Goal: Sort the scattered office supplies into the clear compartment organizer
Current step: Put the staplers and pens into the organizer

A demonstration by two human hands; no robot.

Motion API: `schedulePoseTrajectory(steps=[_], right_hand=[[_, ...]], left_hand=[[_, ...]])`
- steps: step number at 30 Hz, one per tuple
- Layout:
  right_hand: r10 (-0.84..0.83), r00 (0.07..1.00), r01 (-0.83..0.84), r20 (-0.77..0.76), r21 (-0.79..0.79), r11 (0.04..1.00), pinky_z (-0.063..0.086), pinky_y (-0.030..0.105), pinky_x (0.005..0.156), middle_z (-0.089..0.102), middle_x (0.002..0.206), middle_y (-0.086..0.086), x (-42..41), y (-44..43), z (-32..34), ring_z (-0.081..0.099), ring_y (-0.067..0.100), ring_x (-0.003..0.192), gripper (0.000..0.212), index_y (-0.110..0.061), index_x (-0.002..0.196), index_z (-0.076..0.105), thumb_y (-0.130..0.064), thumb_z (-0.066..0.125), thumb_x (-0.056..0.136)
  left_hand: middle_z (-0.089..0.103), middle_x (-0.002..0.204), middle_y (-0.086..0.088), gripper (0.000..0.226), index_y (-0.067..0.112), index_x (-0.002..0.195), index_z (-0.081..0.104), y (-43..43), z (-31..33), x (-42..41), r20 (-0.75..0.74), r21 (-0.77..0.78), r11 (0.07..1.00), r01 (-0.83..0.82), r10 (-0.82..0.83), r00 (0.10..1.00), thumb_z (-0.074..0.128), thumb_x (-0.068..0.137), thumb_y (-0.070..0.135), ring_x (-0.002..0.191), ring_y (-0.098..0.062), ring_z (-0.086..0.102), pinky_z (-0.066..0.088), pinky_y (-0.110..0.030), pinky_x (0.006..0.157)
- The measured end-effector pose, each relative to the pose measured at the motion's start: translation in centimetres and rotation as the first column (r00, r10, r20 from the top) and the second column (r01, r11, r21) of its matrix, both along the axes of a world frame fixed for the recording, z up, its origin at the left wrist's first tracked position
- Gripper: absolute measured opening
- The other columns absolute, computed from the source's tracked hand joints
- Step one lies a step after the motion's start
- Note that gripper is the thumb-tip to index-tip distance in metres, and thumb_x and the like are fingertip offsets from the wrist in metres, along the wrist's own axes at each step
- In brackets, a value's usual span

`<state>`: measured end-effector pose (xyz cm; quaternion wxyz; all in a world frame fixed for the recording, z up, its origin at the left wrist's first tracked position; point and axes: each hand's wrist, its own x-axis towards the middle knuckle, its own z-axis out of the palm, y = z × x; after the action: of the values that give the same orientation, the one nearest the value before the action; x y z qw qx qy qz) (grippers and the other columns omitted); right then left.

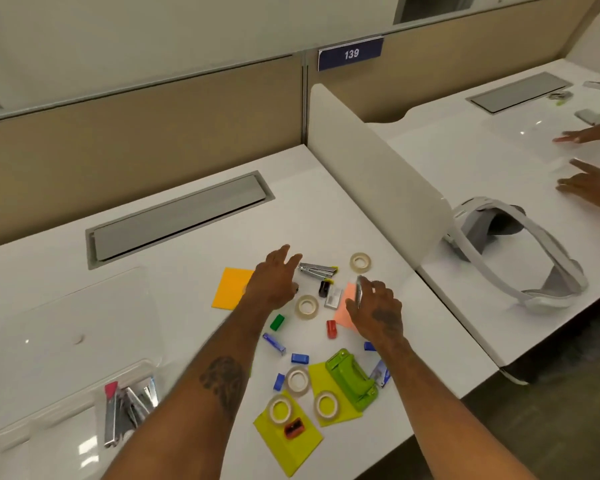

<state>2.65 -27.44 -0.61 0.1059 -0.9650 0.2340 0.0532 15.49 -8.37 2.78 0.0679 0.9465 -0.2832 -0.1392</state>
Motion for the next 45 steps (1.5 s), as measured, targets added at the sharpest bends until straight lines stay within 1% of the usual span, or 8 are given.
schedulePoseTrajectory(steps=[6,10,19,25,28,34,40,45], right_hand=[[0.061,0.995,-0.064,-0.075,-0.042,0.997,0.043,0.040,0.086,0.048,0.125,0.009,1.5,-0.6,-1.1,0.055,0.027,0.106,0.066,-0.021,0.144,0.028,-0.054,0.047,0.090],[0.056,0.993,-0.058,-0.106,-0.010,0.998,0.041,0.039,0.086,0.047,0.123,0.008,2.3,-1.4,-1.3,0.058,0.026,0.098,0.056,-0.025,0.147,0.027,-0.034,0.043,0.094],[-0.029,0.999,0.027,0.033,0.074,0.997,0.043,0.036,0.083,0.053,0.111,0.006,2.5,-3.2,-0.1,0.057,0.026,0.088,0.056,-0.027,0.144,0.035,-0.032,0.049,0.090],[-0.061,0.989,0.051,0.136,0.072,0.996,0.042,0.036,0.078,0.055,0.105,0.007,1.8,-3.7,0.6,0.056,0.027,0.083,0.055,-0.023,0.140,0.042,-0.028,0.053,0.087],[-0.065,0.987,0.053,0.148,0.082,0.995,0.044,0.037,0.079,0.055,0.104,0.007,1.6,-3.3,1.0,0.056,0.026,0.082,0.055,-0.024,0.140,0.041,-0.029,0.053,0.087],[-0.036,0.982,0.021,0.187,0.082,0.996,0.046,0.038,0.081,0.055,0.110,0.008,1.6,0.3,2.6,0.058,0.028,0.087,0.054,-0.023,0.141,0.041,-0.031,0.053,0.088],[0.074,0.978,-0.101,0.196,0.131,0.986,0.046,0.035,0.084,0.052,0.118,0.005,1.6,7.9,4.5,0.058,0.025,0.096,0.056,-0.026,0.144,0.033,-0.035,0.048,0.090],[0.170,0.961,-0.206,0.220,0.154,0.966,0.045,0.038,0.088,0.050,0.126,0.006,0.3,14.4,5.8,0.055,0.027,0.107,0.056,-0.026,0.143,0.034,-0.033,0.047,0.089]], left_hand=[[0.026,0.158,-0.004,0.071,0.026,0.151,0.024,-3.2,-1.1,1.7,-0.048,0.049,0.997,0.061,-0.058,0.997,0.061,0.091,0.024,0.141,-0.027,0.031,0.038,-0.044,0.107],[0.040,0.147,-0.006,0.066,0.023,0.149,0.029,-4.8,-1.3,2.4,-0.061,0.102,0.987,0.122,-0.116,0.991,0.060,0.091,0.020,0.129,-0.028,0.043,0.045,-0.043,0.099],[0.052,0.128,-0.008,0.074,0.036,0.153,0.018,-6.8,-2.1,2.2,0.007,0.163,0.948,0.274,-0.278,0.960,0.046,0.092,0.003,0.113,-0.029,0.051,0.048,-0.042,0.084],[0.052,0.119,-0.009,0.065,0.029,0.144,0.034,-6.3,-2.6,1.8,0.062,0.199,0.943,0.266,-0.283,0.957,0.048,0.088,-0.001,0.106,-0.030,0.053,0.041,-0.039,0.078],[0.052,0.117,-0.007,0.067,0.029,0.143,0.033,-5.5,-2.1,1.8,0.083,0.171,0.962,0.213,-0.230,0.970,0.051,0.086,0.000,0.104,-0.030,0.054,0.042,-0.038,0.075],[0.050,0.119,-0.009,0.070,0.037,0.151,0.011,-2.3,0.9,1.1,0.059,0.021,0.999,0.029,-0.031,0.998,0.050,0.095,0.024,0.092,-0.032,0.060,0.041,-0.037,0.063],[0.052,0.120,-0.010,0.042,0.028,0.137,0.040,4.6,3.8,-0.2,0.034,-0.055,0.986,-0.158,0.160,0.987,0.044,0.096,0.036,0.100,-0.038,0.058,0.047,-0.042,0.081],[0.059,0.114,-0.010,0.036,0.025,0.125,0.049,12.0,6.0,-2.4,-0.019,-0.161,0.942,-0.294,0.295,0.955,0.053,0.092,0.036,0.100,-0.033,0.059,0.049,-0.040,0.082]])
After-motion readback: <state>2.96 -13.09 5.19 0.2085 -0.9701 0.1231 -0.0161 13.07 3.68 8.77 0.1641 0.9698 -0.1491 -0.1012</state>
